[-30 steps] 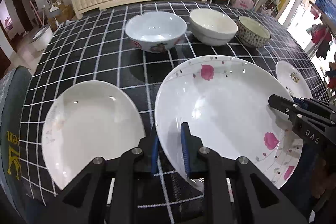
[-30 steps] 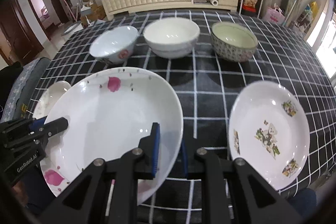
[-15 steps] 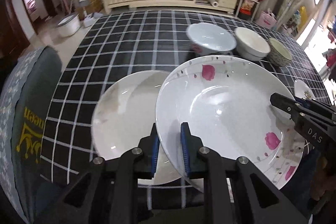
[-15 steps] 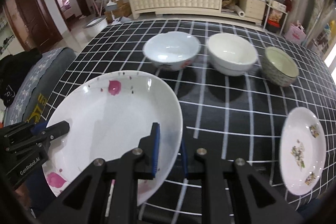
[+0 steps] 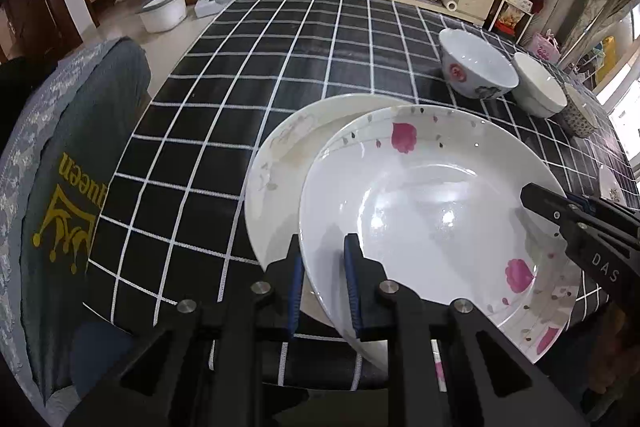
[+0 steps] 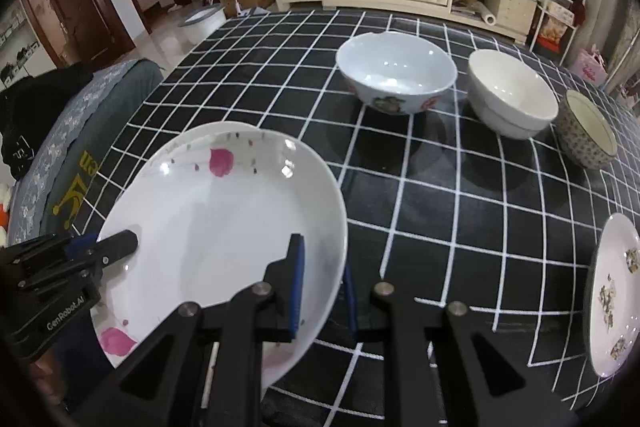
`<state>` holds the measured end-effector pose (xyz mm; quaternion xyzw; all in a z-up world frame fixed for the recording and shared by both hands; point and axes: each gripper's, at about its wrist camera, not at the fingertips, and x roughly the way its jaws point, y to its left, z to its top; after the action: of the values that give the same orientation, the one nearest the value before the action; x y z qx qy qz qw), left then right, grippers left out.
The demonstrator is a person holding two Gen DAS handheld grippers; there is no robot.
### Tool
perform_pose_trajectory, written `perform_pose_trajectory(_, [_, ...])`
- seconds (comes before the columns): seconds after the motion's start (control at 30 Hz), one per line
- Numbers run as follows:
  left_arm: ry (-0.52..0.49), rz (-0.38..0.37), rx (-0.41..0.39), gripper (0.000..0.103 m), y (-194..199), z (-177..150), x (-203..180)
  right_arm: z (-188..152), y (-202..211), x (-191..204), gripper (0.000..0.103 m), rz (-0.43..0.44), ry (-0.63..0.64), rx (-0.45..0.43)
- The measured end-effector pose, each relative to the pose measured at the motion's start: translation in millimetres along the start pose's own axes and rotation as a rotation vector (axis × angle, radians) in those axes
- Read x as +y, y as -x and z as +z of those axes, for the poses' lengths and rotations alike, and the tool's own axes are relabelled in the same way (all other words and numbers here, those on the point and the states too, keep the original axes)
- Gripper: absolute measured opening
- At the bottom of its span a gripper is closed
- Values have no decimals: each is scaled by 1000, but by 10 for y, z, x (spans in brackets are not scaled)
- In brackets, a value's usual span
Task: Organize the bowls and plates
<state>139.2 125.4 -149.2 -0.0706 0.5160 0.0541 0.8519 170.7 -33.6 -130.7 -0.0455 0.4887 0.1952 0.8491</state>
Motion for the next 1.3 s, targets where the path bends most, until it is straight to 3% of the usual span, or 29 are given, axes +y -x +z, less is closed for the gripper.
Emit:
perform_pose_trajectory(0.47, [52, -12, -2, 16, -161, 92, 284, 127, -256, 112, 21, 29, 5, 57])
perform_pose_trajectory(0.87, [67, 49, -45, 18, -18, 91, 343, 93, -195, 144, 24, 19, 41, 71])
perform_pose_trajectory(1.0, [81, 24, -43, 21, 42, 84, 328, 89, -11, 124, 39, 30, 43, 38])
perform_pose_trajectory(1.07, [96, -26, -51, 23, 116, 85, 294, 85, 127, 107, 47, 30, 44, 2])
perform_pose_trajectory(1.13, [97, -70, -62, 33, 186, 91, 226, 89, 258, 76, 54, 37, 41, -28])
perform_pose_trajectory(1.3, [11, -33, -128, 40, 403, 112, -116, 109, 583, -62, 66, 30, 18, -97])
